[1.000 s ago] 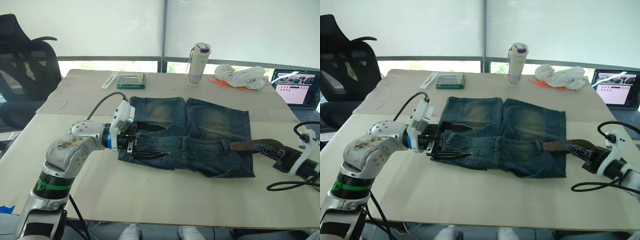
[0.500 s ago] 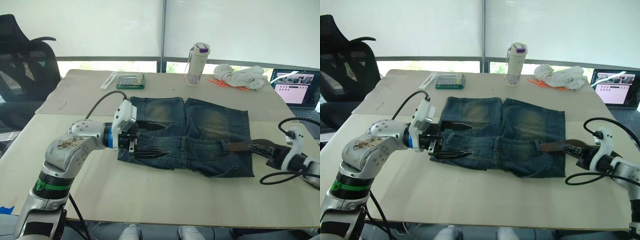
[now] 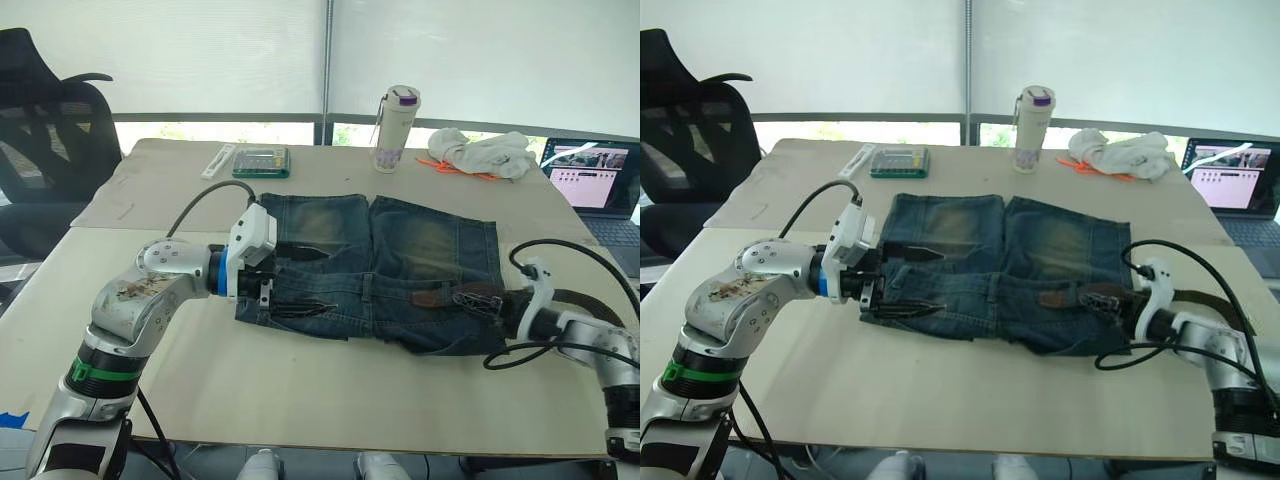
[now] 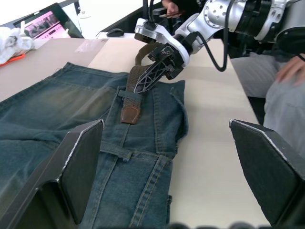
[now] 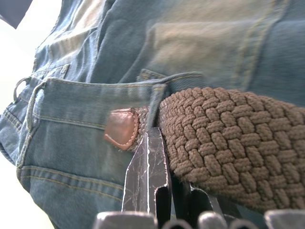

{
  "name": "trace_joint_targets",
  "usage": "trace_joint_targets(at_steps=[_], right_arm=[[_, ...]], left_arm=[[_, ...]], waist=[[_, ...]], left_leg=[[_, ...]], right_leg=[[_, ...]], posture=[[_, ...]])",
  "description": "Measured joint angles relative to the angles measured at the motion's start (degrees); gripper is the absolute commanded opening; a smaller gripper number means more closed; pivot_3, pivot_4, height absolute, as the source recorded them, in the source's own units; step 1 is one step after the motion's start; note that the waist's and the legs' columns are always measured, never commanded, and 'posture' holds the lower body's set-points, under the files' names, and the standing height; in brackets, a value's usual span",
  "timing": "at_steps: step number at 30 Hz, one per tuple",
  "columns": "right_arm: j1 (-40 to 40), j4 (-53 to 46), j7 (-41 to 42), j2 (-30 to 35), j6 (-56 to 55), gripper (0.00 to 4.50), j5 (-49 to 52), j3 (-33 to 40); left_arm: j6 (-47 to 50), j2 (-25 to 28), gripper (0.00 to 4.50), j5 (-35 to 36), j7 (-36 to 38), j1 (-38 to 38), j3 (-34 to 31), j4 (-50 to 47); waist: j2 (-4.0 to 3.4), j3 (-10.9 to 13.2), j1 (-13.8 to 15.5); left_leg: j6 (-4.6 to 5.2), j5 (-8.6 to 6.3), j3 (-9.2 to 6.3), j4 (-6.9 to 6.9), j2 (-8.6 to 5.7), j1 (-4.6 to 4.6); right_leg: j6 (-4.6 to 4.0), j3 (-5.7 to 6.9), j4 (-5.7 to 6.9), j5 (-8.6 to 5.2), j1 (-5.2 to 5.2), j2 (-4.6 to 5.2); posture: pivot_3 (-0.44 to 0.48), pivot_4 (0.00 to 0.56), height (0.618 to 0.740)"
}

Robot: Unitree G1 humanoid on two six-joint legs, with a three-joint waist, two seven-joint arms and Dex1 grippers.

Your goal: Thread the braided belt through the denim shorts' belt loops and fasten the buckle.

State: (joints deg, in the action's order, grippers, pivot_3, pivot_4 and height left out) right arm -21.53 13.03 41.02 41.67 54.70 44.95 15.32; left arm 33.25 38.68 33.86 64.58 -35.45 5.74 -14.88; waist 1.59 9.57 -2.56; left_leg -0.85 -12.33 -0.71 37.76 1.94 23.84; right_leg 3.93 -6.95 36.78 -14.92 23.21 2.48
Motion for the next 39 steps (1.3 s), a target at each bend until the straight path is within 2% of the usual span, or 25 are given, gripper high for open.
trace_joint_targets(at_steps=[4, 9, 14, 19, 28, 31, 33, 35, 38, 39], right_arm=[[-0.4, 1.0, 0.2, -3.0, 0.0, 0.0, -0.1, 0.5], [-0.1, 1.5, 2.4, -6.7, 0.3, 0.0, 4.1, 5.7], [1.9, -1.3, 2.9, -10.6, 0.8, 0.0, 9.6, 9.2], [4.0, -7.6, 5.1, -13.0, 0.9, 0.0, 13.9, 9.7], [5.0, -10.6, 8.5, -13.0, 0.8, 0.0, 14.8, 7.6], [5.1, -10.6, 8.9, -13.0, 0.7, 0.0, 14.7, 7.2], [5.3, -10.6, 9.0, -12.8, 0.6, 0.0, 14.6, 7.1], [5.5, -10.6, 9.0, -12.7, 0.5, 0.79, 14.2, 7.1], [5.8, -10.6, 9.4, -12.5, 0.5, 1.66, 14.0, 7.1], [5.8, -10.6, 9.6, -12.5, 0.3, 2.11, 13.8, 7.1]], left_arm=[[0.5, -2.6, 4.48, 0.3, -1.0, 0.0, -0.1, 1.1], [2.2, -9.6, 4.48, 1.4, -6.3, 0.9, -0.3, 3.8], [3.4, -19.5, 4.48, 0.5, -16.2, 1.9, -0.5, 9.4], [7.9, -29.7, 4.48, 4.0, -20.8, 2.8, -1.4, 15.6], [10.8, -35.8, 4.48, 4.5, -22.4, 0.9, -1.4, 23.2], [10.7, -37.1, 3.73, 4.5, -22.6, 0.1, -1.9, 23.4], [10.7, -37.5, 3.05, 4.6, -22.7, 0.0, -2.5, 23.4], [10.7, -37.5, 2.37, 4.6, -22.6, 0.0, -2.6, 23.3], [10.7, -37.2, 1.47, 4.6, -22.2, 0.2, -2.7, 23.2], [10.7, -37.2, 1.01, 4.6, -22.1, 0.2, -2.7, 23.2]], waist=[[0.0, 0.0, 0.0], [0.0, 0.0, -0.1], [-0.01, 0.0, 0.0], [-0.01, 0.0, -0.1], [-0.02, 0.0, -0.1], [-0.02, 0.0, 0.0], [-0.02, 0.0, -0.1], [-0.02, 0.0, -0.1], [-0.02, 0.0, -0.1], [-0.02, 0.0, -0.1]], left_leg=[[0.0, 0.0, -0.01, 0.0, 0.0, 0.0], [0.0, 0.0, -0.02, 0.01, 0.01, -0.01], [0.0, 0.0, -0.06, 0.04, -0.02, -0.01], [0.0, 0.0, -0.06, 0.06, -0.02, 0.0], [0.0, 0.0, -0.06, 0.06, -0.06, -0.03], [0.0, 0.0, -0.06, 0.06, -0.07, -0.03], [0.0, 0.0, -0.06, 0.06, -0.05, -0.04], [0.0, 0.0, -0.06, 0.06, -0.06, -0.04], [-0.01, 0.0, -0.06, 0.06, -0.06, -0.03], [-0.01, 0.0, -0.06, 0.06, -0.06, -0.03]], right_leg=[[-0.01, 0.0, 0.01, 0.0, 0.0, 0.0], [0.0, 0.0, 0.06, 0.01, 0.0, -0.01], [0.01, 0.0, 0.14, 0.02, -0.02, 0.0], [0.02, 0.0, 0.19, 0.03, 0.0, 0.0], [0.02, 0.0, 0.2, 0.03, -0.01, -0.01], [0.02, -0.01, 0.19, 0.03, -0.01, 0.0], [0.02, 0.0, 0.21, 0.03, -0.01, -0.02], [0.02, -0.01, 0.21, 0.03, -0.01, -0.01], [0.02, -0.01, 0.21, 0.03, -0.01, -0.01], [0.02, 0.0, 0.21, 0.03, -0.01, -0.01]], posture=[[0.0, 0.15, 0.737], [0.0, 0.15, 0.737], [0.0, 0.15, 0.737], [0.0, 0.15, 0.737], [0.0, 0.15, 0.737], [0.0, 0.15, 0.737], [0.0, 0.15, 0.737], [0.0, 0.15, 0.737], [0.0, 0.15, 0.737], [0.0, 0.15, 0.737]])
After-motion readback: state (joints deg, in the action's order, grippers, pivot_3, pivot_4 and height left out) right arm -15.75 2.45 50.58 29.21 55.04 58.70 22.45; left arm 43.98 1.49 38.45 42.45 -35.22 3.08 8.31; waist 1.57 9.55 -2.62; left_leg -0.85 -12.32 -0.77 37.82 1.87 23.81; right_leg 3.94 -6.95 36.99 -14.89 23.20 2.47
